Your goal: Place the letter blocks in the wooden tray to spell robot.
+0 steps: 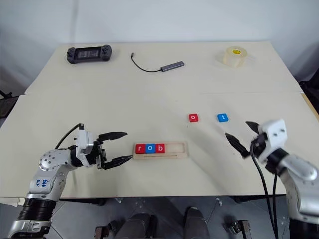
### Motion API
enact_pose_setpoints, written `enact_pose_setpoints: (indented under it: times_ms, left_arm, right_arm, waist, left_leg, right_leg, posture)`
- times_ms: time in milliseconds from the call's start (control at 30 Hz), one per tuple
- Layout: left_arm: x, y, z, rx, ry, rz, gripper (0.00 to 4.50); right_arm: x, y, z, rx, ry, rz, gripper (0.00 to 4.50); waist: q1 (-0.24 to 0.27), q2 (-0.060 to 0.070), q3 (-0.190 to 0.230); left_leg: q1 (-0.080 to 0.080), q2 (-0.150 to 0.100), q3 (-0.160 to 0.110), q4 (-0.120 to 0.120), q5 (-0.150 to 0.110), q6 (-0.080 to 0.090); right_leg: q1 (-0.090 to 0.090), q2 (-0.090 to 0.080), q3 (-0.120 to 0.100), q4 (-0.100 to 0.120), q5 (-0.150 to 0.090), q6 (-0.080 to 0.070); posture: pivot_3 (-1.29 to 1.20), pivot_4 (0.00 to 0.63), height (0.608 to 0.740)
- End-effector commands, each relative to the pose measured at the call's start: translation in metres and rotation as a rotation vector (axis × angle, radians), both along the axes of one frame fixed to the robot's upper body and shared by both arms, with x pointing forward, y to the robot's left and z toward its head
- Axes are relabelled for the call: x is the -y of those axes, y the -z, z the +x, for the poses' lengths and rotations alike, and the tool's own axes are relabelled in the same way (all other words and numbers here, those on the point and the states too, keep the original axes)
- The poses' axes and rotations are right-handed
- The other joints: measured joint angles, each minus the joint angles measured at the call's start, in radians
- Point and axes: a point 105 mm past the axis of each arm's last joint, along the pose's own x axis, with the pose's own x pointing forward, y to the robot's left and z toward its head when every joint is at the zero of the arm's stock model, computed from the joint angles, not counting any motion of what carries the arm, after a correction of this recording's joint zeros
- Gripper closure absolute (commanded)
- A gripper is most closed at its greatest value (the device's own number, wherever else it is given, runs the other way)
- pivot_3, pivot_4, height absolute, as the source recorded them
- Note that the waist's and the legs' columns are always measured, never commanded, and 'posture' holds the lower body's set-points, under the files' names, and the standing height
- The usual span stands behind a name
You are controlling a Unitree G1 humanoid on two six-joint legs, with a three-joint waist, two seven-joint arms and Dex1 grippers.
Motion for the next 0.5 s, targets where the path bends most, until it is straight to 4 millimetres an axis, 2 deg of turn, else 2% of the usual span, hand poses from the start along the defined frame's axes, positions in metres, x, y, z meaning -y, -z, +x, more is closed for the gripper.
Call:
enact_pose_setpoints:
  times_ms: [33, 100, 267, 500]
  left_arm:
    - [0.001, -0.004, -0.002, 0.031, -0.004, -0.004, 0.0]
    - [0.002, -0.003, -0.003, 0.032, -0.004, -0.006, 0.0]
    - [0.006, -0.002, -0.006, 0.031, -0.004, -0.014, 0.0]
    - [0.006, -0.003, -0.008, 0.042, -0.022, -0.021, 0.0]
  right_arm:
    - [-0.011, -0.001, 0.012, -0.101, 0.016, -0.019, 0.03]
    - [-0.023, -0.006, 0.023, -0.129, 0.01, -0.001, 0.03]
    - [-0.036, -0.007, 0.045, -0.185, 0.043, -0.081, 0.03]
    - [-0.039, -0.01, 0.05, -0.202, 0.083, -0.094, 0.03]
  waist:
    - [0.001, 0.0, 0.0]
    - [0.003, 0.0, 0.0]
    - [0.002, 0.0, 0.0]
    - [0.002, 0.0, 0.0]
  left_leg:
    - [-0.001, 0.0, 0.0, 0.0, 0.0, 0.0]
    - [-0.001, 0.001, -0.001, 0.0, 0.0, 0.0]
    - [-0.002, -0.001, 0.0, 0.0, 0.0, 0.001]
    - [-0.004, -0.002, -0.001, -0.001, -0.001, 0.002]
  right_leg:
    - [0.0, 0.0, 0.0, 0.0, 0.0, 0.0]
    - [0.0, 0.0, 0.0, 0.0, 0.0, 0.0]
    - [-0.001, 0.0, -0.001, 0.0, 0.0, 0.0]
    - [-0.001, 0.0, -0.002, 0.0, 0.0, 0.0]
  posture:
    - [0.0, 0.15, 0.74]
    - [0.0, 0.15, 0.74]
    - [0.0, 0.15, 0.74]
    - [0.0, 0.15, 0.74]
